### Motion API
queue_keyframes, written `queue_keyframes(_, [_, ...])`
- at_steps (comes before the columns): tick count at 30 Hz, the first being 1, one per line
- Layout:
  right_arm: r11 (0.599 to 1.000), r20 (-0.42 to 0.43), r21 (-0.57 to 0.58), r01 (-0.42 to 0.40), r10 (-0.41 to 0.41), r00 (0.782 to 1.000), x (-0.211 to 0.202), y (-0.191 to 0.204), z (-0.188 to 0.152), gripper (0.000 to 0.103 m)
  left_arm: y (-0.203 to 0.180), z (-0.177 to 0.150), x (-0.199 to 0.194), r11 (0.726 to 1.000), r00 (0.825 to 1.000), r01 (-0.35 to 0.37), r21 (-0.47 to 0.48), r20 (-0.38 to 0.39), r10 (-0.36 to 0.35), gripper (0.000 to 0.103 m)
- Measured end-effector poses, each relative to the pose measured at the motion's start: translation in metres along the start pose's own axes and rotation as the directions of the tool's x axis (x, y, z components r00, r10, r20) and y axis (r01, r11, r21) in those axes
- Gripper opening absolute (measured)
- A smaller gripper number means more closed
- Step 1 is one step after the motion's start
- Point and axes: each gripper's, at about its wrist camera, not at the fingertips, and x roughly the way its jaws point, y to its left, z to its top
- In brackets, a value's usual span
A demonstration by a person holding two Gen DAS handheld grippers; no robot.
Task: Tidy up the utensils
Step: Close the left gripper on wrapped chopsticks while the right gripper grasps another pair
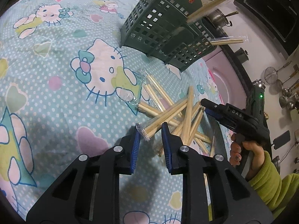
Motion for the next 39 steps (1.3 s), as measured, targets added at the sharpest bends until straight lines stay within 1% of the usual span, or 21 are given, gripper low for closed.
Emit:
queue_keyframes(2, [1.0,0.003,0.009,0.005,-0.005,1.0,0.002,-0.001,0.002,0.028,0.001,0.001,0.0,1.0,1.0,0.004,-0.008,0.002,-0.004,0.017])
queue_keyframes(4, [1.0,0.006,0.011,0.007,-0.007,1.0,0.003,-0.002,0.004,0.02,0.003,0.003,-0.001,1.0,1.0,0.006,-0.015,0.004,-0.006,0.017])
queue_keyframes(9, [1.0,0.021,0.027,0.007,-0.007,1.0,0.003,-0.008,0.008,0.011,0.007,0.005,-0.002,1.0,1.0,0.015,-0.024,0.008,-0.015,0.017])
queue_keyframes(14, [0.999,0.048,0.051,-0.008,0.005,0.999,-0.005,-0.015,0.011,0.009,0.008,0.006,-0.004,0.999,0.999,0.03,-0.018,0.019,-0.03,0.014])
queue_keyframes(19, [0.999,0.082,0.035,-0.012,0.009,0.997,-0.016,-0.013,0.015,0.008,0.005,0.012,-0.011,0.999,0.999,0.032,0.008,0.034,-0.032,0.011])
queue_keyframes(28, [0.996,0.171,-0.088,-0.01,0.025,0.985,-0.047,0.014,0.024,0.007,-0.01,0.025,-0.033,0.997,0.995,0.031,0.067,0.094,-0.037,0.007])
queue_keyframes(34, [0.979,0.229,-0.203,-0.031,0.078,0.97,-0.076,0.045,0.029,0.006,-0.037,0.036,-0.054,0.987,0.99,0.012,0.159,0.138,-0.034,0.004])
queue_keyframes(37, [0.967,0.246,-0.248,-0.055,0.118,0.962,-0.089,0.059,0.031,0.006,-0.055,0.041,-0.06,0.977,0.988,0.001,0.215,0.151,-0.034,0.003])
queue_keyframes(39, [0.959,0.256,-0.273,-0.069,0.142,0.956,-0.097,0.068,0.033,0.005,-0.068,0.045,-0.063,0.968,0.987,-0.021,0.252,0.158,-0.019,0.003])
